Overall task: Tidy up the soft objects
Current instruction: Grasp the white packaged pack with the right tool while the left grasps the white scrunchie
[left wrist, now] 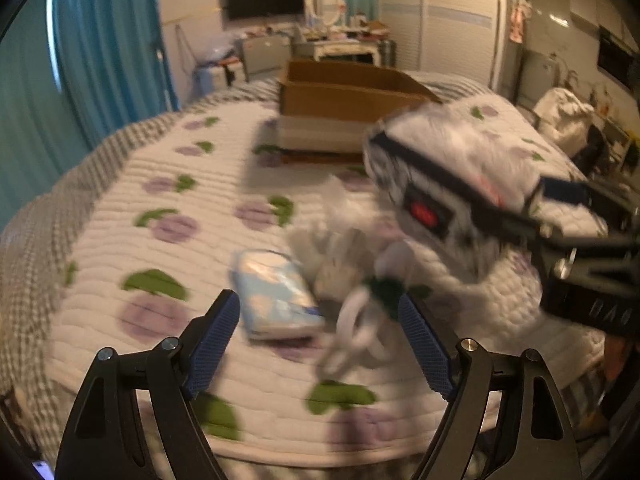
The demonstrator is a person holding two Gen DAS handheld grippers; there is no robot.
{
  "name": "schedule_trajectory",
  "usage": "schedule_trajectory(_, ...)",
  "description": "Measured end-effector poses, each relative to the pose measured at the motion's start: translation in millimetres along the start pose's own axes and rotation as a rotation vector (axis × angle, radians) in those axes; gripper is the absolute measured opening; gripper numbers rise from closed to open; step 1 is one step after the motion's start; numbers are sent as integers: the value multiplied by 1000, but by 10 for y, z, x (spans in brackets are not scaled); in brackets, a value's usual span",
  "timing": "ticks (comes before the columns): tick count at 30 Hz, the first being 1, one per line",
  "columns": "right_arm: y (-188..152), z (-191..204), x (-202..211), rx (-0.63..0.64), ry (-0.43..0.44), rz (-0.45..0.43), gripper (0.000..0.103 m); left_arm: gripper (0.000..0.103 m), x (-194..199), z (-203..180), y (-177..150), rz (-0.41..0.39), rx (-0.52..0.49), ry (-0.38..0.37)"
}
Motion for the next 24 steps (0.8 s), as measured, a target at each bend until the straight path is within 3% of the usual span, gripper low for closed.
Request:
schedule_trajectory(7,7,-368,144,-47,-50,-32,73,81,-266,-337,-135,85,-47,-37)
schedule_trajectory(10,-9,-552,192,-75,-73,-37,73,66,-311,-435,-140,104,-44,-66)
schedule_trajectory(14,-44,-725,198,-107,-83,-36,73,63,-442,-636,-208,161,-67,-106)
schedule_trajectory(15,-62,-751,181,-113,-82,-31,73,56,-478,-692,-227,174,-77,-113)
schedule_trajectory(16,-82,-764,170,-115,-81,-26,73,43,-514,-720,-241,187,-82,-117)
schedule_trajectory(24,-177,-745,132,-125,-58,-5,73,35,-573,-711,-261,204,-68,-113)
Point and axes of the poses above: each gripper's, at about its wrist camera, not at the fingertips, and x roughly against the way its jaws point, z to its left, y to its top, the point moved 10 cm from there along -x, roughly the way its jaws point, and after that the axes turned 5 degrees about x, right-handed, at the moved point
